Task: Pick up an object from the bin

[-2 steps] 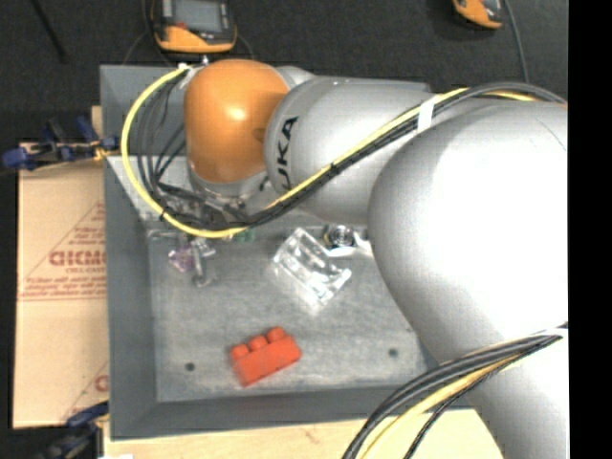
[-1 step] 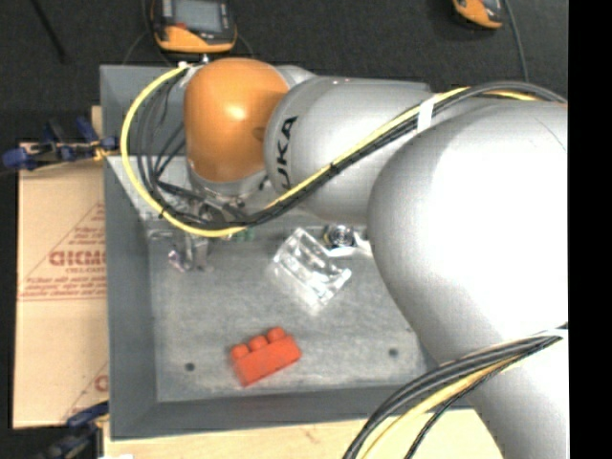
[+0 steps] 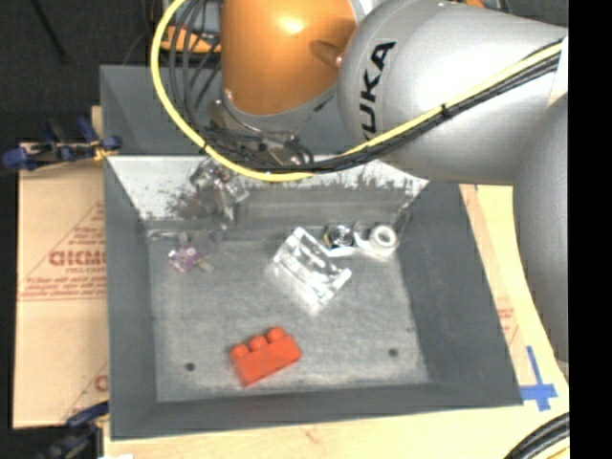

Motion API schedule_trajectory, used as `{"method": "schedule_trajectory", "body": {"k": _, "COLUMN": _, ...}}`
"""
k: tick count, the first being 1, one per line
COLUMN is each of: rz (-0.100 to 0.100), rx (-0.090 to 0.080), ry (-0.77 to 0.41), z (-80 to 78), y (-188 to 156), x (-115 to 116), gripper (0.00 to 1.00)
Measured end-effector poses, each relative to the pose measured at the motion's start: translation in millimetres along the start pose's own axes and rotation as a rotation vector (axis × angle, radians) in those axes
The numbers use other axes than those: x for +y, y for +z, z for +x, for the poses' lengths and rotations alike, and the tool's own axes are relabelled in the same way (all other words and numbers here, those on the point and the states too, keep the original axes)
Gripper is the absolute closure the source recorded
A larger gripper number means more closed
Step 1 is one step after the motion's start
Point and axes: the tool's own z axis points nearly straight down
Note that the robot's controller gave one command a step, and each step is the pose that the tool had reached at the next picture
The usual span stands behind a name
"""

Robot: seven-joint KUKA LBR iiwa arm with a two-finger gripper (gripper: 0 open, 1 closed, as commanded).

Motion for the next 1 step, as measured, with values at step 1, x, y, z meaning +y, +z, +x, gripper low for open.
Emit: {"method": "schedule_trajectory", "body": {"k": 1, "rz": -0.004, "rx": 0.007, "ry": 0.001, "z": 0.8, "y": 4.6, "x": 0.8, "gripper": 0.0}}
